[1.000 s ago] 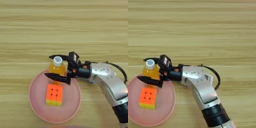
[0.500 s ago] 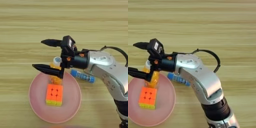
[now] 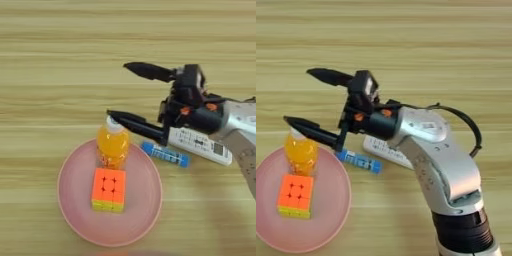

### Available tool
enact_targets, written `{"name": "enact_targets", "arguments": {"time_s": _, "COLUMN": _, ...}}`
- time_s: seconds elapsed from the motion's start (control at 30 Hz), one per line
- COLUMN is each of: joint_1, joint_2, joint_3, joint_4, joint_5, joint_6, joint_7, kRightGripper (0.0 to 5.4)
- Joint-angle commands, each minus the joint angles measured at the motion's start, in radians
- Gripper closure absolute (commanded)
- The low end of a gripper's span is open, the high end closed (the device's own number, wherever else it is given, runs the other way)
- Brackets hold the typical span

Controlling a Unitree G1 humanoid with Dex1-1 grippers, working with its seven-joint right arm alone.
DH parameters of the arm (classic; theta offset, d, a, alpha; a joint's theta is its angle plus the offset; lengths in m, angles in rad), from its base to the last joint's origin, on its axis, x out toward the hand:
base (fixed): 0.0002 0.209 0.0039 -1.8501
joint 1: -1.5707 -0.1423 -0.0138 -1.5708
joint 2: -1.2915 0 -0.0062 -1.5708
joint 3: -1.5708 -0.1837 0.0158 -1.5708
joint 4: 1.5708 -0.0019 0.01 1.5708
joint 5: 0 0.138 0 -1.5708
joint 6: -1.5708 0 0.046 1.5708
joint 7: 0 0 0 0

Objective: Move the objects on the table

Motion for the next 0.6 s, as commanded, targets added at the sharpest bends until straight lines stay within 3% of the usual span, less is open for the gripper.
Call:
{"name": "enact_targets", "arguments": {"time_s": 0.03, "joint_1": -0.023, "joint_2": -0.007, "joint_3": -0.059, "joint_4": 0.21, "joint_5": -0.049, "joint_6": -0.231, "joint_7": 0.061, "kRightGripper": 0.06}}
{"name": "enact_targets", "arguments": {"time_s": 0.13, "joint_1": 0.013, "joint_2": -0.023, "joint_3": -0.105, "joint_4": 0.329, "joint_5": -0.059, "joint_6": -0.366, "joint_7": 0.123, "kRightGripper": 0.06}}
{"name": "enact_targets", "arguments": {"time_s": 0.27, "joint_1": 0.015, "joint_2": -0.076, "joint_3": -0.167, "joint_4": 0.446, "joint_5": -0.077, "joint_6": -0.457, "joint_7": 0.16, "kRightGripper": 0.06}}
{"name": "enact_targets", "arguments": {"time_s": 0.6, "joint_1": -0.04, "joint_2": -0.194, "joint_3": -0.227, "joint_4": 0.709, "joint_5": -0.16, "joint_6": -0.551, "joint_7": 0.178, "kRightGripper": 0.06}}
